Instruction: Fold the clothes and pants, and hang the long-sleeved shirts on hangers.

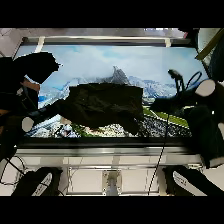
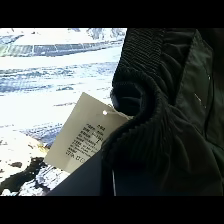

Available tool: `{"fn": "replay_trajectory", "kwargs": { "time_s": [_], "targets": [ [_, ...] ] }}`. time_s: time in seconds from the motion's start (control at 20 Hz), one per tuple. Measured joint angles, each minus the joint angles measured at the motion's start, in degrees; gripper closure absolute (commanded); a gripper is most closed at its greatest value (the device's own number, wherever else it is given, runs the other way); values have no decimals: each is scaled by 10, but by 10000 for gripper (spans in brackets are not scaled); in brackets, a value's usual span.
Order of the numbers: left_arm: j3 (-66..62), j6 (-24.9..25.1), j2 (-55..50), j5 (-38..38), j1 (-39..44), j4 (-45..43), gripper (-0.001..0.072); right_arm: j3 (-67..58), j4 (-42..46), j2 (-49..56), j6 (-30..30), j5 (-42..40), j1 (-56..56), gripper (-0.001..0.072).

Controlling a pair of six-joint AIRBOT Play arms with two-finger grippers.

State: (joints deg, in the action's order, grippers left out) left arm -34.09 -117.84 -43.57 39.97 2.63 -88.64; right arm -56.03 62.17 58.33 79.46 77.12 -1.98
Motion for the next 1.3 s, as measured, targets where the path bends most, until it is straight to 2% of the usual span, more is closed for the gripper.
{"fn": "replay_trajectory", "kwargs": {
  "time_s": [0.2,0.35,0.45,0.55,0.6,0.65,0.7,0.85,0.9,0.95,1.1,1.3],
  "targets": [
    [0,0,0,3,1,3,683,172,-52,-63,10,-80,-79,218],
    [0,0,0,11,1,4,684,249,-75,-69,16,-170,-148,155],
    [0,0,0,18,1,4,683,271,-71,-64,18,-242,-181,150],
    [0,0,0,23,1,4,683,282,-58,-51,20,-316,-200,79],
    [0,0,0,26,1,4,683,282,-52,-42,20,-339,-205,79],
    [0,0,0,28,1,4,684,282,-49,-30,20,-358,-209,73],
    [0,0,0,30,1,4,683,278,-45,-16,20,-371,-212,16],
    [0,0,0,34,1,4,683,254,-34,33,13,-385,-217,20],
    [0,0,0,35,1,5,683,242,-26,49,10,-388,-217,40],
    [0,0,0,37,1,4,683,227,-13,67,8,-388,-218,155],
    [0,0,0,41,1,5,683,175,37,111,21,-395,-219,698],
    [0,0,0,44,1,5,683,105,96,142,42,-418,-208,706]
  ]
}}
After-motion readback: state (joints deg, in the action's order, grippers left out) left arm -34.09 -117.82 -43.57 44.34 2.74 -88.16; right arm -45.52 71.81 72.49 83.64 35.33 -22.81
